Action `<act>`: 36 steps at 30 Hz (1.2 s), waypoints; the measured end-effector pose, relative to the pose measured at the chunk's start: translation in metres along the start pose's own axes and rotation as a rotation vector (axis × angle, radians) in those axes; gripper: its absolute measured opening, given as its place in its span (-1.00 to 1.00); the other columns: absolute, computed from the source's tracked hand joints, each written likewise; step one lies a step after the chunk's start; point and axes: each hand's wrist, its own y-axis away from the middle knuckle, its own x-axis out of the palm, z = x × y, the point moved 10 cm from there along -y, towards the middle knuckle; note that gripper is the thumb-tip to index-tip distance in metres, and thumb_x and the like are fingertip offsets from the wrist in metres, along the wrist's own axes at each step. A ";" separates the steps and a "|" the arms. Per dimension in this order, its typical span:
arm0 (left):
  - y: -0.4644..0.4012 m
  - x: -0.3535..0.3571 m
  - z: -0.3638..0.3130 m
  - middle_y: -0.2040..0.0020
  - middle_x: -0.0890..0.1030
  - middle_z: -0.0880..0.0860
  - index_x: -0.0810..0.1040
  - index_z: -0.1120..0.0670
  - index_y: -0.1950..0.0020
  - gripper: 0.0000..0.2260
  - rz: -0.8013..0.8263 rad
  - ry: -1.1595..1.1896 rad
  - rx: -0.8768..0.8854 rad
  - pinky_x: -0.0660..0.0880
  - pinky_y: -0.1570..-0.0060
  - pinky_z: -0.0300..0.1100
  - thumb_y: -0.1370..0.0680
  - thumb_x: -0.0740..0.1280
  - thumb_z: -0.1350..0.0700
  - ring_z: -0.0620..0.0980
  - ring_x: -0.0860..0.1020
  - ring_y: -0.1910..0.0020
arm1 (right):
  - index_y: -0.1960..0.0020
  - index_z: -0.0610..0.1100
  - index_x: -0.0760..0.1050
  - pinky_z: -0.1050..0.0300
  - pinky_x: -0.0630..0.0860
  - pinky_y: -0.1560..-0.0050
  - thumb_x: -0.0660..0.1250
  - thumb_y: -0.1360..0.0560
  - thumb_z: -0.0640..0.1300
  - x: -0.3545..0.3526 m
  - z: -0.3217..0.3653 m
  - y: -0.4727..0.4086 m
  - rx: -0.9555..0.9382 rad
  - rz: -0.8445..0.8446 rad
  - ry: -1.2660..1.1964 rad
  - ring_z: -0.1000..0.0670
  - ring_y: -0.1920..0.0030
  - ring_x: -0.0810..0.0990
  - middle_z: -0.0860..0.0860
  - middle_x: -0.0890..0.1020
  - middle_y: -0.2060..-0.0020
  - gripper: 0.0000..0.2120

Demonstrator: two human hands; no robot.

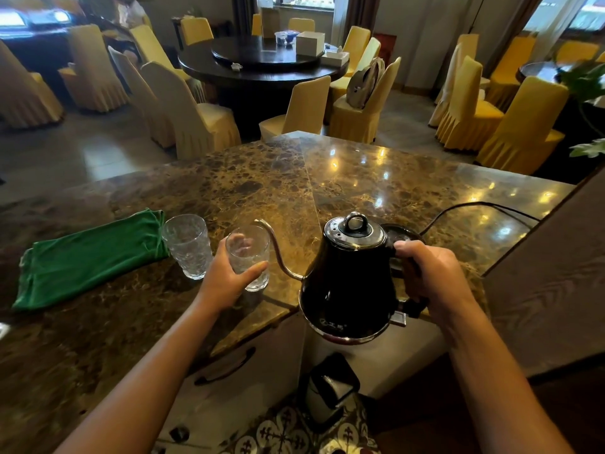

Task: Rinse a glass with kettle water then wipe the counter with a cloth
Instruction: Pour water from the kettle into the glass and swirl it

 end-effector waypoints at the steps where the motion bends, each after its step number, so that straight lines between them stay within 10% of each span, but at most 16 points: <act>1: 0.000 0.000 0.000 -0.27 0.56 -0.17 0.33 -0.05 -0.42 -0.19 0.000 0.003 0.000 0.52 -0.34 0.05 -0.29 0.52 -0.30 -0.15 0.56 -0.29 | 0.53 -0.05 0.47 0.18 0.15 0.50 0.36 -0.58 -0.15 0.001 -0.003 0.002 0.020 0.005 -0.024 0.06 0.58 0.24 0.05 0.33 0.59 -0.51; 36: -0.098 0.068 -0.033 -0.32 0.58 0.10 0.37 0.10 -0.45 -0.17 -0.152 -0.110 -0.029 0.51 -0.30 -0.04 -0.33 0.60 -0.24 0.09 0.54 -0.32 | 0.56 -0.02 0.44 0.25 0.18 0.55 0.26 -0.62 -0.17 -0.023 -0.009 0.029 -0.029 -0.101 -0.146 0.08 0.62 0.26 0.08 0.35 0.62 -0.45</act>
